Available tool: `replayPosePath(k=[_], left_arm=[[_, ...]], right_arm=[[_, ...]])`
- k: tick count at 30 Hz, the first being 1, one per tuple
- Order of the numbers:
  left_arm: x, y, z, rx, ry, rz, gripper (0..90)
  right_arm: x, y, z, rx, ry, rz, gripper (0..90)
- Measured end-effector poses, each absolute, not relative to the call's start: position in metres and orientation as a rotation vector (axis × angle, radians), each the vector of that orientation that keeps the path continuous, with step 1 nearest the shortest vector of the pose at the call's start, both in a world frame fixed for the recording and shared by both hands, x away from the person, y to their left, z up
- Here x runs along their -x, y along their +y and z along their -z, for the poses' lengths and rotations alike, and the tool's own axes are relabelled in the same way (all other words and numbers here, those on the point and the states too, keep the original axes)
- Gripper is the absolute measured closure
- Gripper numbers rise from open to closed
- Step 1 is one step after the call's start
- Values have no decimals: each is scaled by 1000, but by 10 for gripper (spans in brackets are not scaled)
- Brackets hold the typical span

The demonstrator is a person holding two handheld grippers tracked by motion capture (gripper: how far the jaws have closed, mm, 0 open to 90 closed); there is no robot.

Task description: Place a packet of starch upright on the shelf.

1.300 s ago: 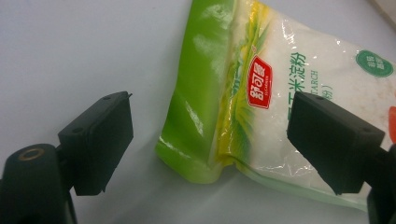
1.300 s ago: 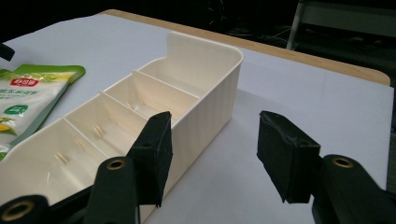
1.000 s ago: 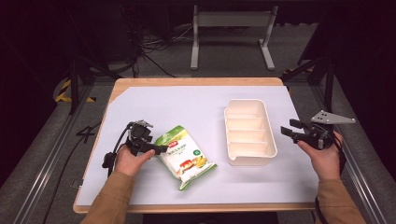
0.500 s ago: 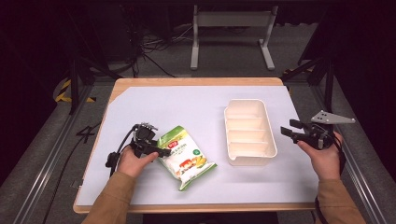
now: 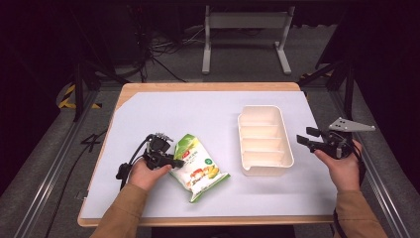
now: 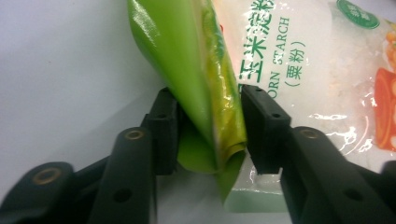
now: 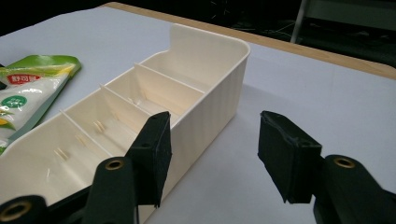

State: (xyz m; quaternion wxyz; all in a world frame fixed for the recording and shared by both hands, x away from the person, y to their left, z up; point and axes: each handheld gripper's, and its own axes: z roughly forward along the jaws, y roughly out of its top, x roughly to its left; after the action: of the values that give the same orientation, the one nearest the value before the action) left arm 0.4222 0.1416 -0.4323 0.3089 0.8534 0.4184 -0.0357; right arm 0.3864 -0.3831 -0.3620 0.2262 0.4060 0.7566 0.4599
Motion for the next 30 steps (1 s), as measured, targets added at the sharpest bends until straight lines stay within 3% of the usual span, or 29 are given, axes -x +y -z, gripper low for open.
replayPosePath(k=[4,11,30], left_arm=[[-424,144,433,-2232,1104,143,702],[-420,143,426,-2218,1072,100,772],[-377,146,345,-2085,780,-156,814]], right_arm=[[-386,-384,362,-1119,2086,-1269,443],[-386,-384,361,-1116,2078,-1272,443],[-382,-382,354,-1088,2064,-1290,441]])
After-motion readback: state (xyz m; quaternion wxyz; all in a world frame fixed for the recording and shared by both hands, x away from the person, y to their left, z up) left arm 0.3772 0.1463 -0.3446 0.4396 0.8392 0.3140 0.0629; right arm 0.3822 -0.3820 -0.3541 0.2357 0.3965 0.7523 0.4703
